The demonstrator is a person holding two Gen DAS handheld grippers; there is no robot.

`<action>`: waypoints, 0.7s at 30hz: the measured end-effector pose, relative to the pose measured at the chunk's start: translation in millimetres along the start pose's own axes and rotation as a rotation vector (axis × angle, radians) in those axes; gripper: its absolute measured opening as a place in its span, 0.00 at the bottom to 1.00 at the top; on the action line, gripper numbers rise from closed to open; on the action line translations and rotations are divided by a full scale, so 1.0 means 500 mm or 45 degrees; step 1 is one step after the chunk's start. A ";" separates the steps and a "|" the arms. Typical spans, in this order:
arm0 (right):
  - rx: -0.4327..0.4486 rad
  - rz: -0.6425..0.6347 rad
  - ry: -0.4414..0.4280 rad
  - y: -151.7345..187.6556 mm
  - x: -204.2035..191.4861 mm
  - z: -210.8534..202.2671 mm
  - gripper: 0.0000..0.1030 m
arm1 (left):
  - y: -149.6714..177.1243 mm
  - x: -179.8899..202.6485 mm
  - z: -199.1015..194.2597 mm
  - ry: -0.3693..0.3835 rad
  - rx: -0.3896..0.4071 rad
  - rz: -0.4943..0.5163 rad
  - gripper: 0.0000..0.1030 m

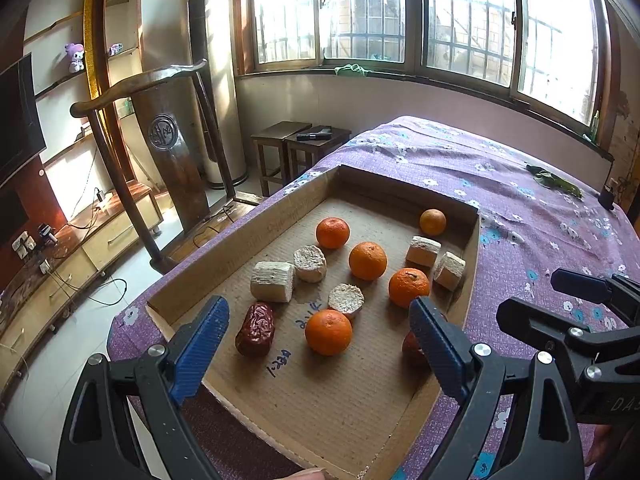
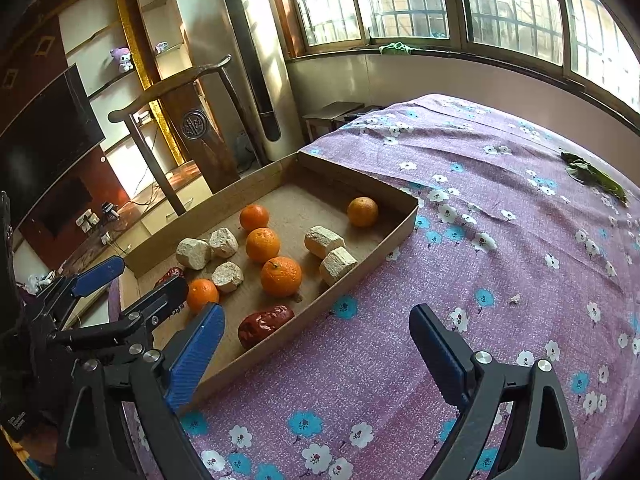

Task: Organize fruits

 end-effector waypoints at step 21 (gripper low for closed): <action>-0.032 -0.009 0.021 -0.001 0.006 0.009 0.95 | -0.007 0.000 0.003 -0.009 -0.005 0.000 0.88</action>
Point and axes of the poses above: each gripper's, at about its wrist camera, not at the fingertips, and z roughly the way its jaws point, x to its right, y to its underside, the point moved 2 cm from there along z, roughly the way its jaws point, and after that the axes turned 11 degrees about z, right-handed, at the moved point
